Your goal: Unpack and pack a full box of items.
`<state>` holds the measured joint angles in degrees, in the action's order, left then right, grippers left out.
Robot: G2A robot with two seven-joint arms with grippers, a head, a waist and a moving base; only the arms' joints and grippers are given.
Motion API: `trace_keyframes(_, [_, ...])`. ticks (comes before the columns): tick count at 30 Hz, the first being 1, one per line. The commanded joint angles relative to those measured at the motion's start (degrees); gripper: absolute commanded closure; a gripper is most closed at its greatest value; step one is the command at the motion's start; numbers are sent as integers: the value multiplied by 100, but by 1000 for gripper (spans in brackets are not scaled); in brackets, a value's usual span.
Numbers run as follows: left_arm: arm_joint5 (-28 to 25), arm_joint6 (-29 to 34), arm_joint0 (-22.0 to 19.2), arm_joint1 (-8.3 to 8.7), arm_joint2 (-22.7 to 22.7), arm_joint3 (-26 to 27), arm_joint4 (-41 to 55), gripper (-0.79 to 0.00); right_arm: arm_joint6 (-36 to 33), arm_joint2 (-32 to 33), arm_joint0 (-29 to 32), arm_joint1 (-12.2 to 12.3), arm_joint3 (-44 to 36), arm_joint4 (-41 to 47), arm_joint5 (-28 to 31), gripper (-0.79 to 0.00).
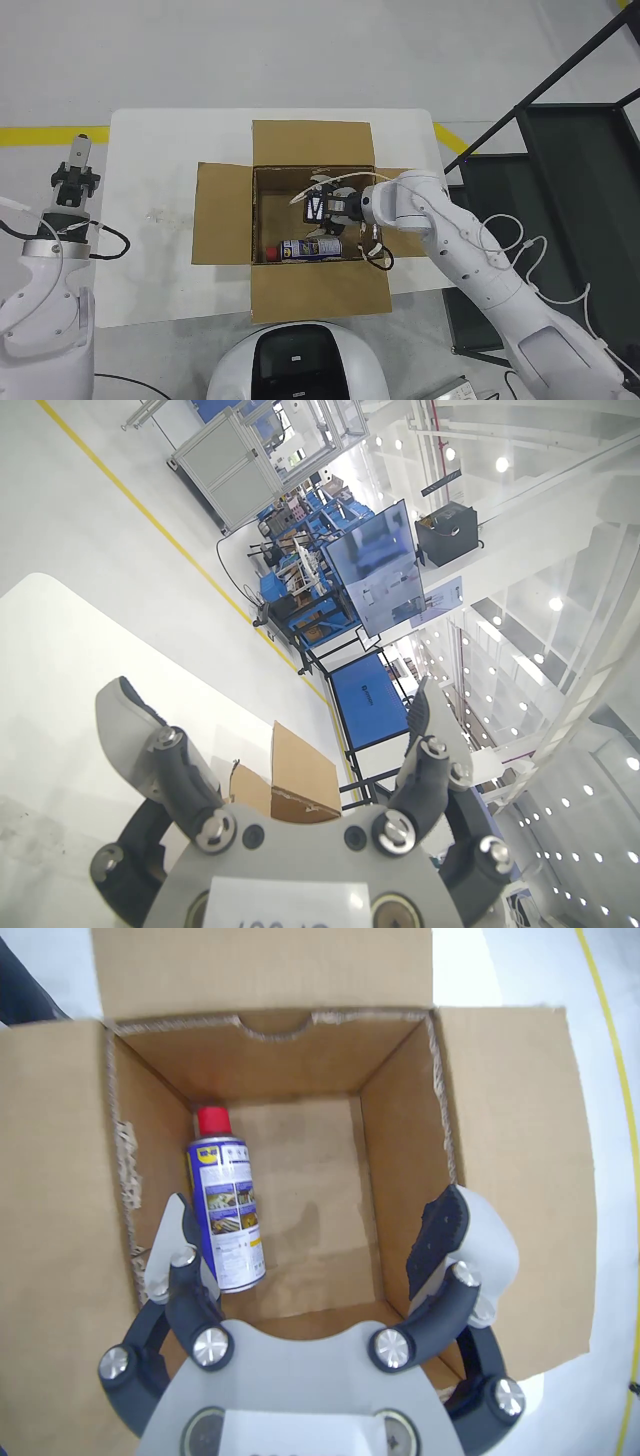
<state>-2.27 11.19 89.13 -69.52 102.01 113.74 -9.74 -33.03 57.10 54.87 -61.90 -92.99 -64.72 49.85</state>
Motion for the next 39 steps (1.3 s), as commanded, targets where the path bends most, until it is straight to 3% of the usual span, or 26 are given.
trace_keyframes(1, [0, 0, 0, 0, 0, 0, 0, -785, 305, 365, 185, 88, 6, 85, 256, -785])
trace_keyframes(9, [0, 0, 0, 0, 0, 0, 0, -785, 1688, 1915, 1436, 398, -105, 225, 562, -785])
trace_keyframes(14, [0, 0, 0, 0, 0, 0, 0, -785, 2544, 2367, 1990, 454, -118, 185, 541, -785])
trace_keyframes(39, [0, 0, 0, 0, 0, 0, 0, -785, 2544, 2367, 1990, 454, -118, 185, 541, -785])
